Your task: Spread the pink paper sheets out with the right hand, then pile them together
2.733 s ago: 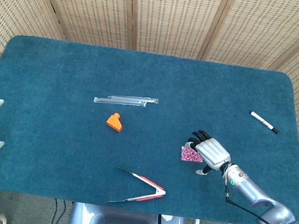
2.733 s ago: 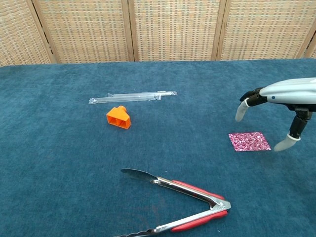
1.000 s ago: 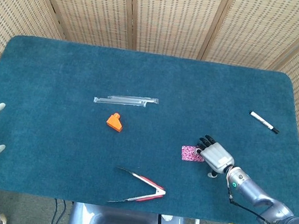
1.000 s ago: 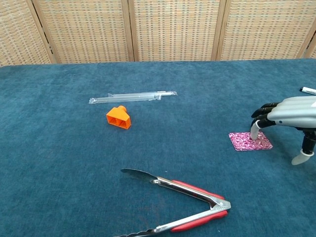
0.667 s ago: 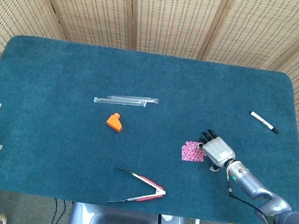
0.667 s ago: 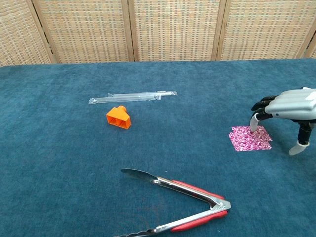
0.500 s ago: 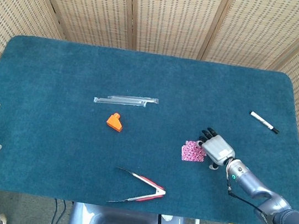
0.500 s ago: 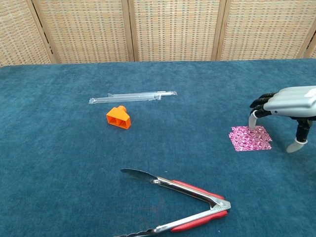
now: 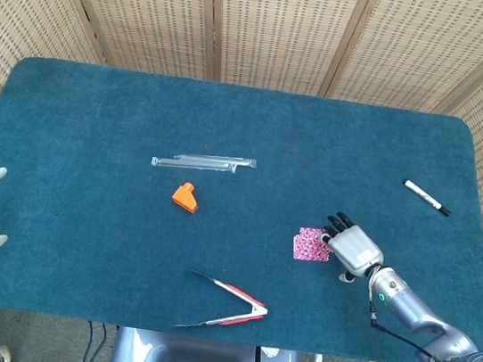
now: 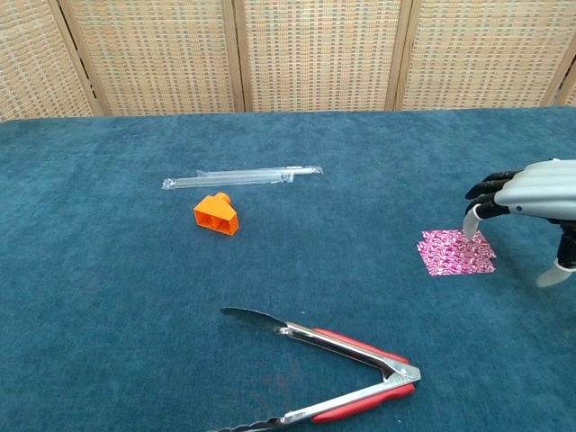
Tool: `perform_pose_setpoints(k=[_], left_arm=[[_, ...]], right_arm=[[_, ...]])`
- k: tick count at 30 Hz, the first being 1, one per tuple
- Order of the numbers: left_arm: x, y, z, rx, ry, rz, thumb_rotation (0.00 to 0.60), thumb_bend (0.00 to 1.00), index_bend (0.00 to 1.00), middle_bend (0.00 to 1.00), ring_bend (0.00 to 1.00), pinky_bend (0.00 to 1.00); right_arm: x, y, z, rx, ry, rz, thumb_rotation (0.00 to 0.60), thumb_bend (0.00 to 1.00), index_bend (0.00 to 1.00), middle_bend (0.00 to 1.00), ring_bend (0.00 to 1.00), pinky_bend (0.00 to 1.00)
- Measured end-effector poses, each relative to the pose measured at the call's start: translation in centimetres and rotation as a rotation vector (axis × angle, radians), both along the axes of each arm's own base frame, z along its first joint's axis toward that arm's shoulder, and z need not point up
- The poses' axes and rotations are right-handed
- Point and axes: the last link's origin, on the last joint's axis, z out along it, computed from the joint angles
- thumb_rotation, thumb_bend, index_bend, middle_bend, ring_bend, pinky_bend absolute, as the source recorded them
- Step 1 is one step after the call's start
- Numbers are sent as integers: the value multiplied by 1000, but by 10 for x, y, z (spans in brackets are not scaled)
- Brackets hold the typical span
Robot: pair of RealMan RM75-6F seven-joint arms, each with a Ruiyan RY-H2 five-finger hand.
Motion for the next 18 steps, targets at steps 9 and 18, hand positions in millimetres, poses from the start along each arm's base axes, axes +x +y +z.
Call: perform_pose_setpoints(k=[9,18], left_arm=[[0,-1,-1,-4,0,5,600,16,0,0,0,0],[0,0,-2,-2,2,7,600,16,0,0,0,0]], right_arm=[[-9,5,-6,6,22,-14,600,105,253,200,0,10],[-12,2,-12,10,44,-4,600,105,253,200,0,9]])
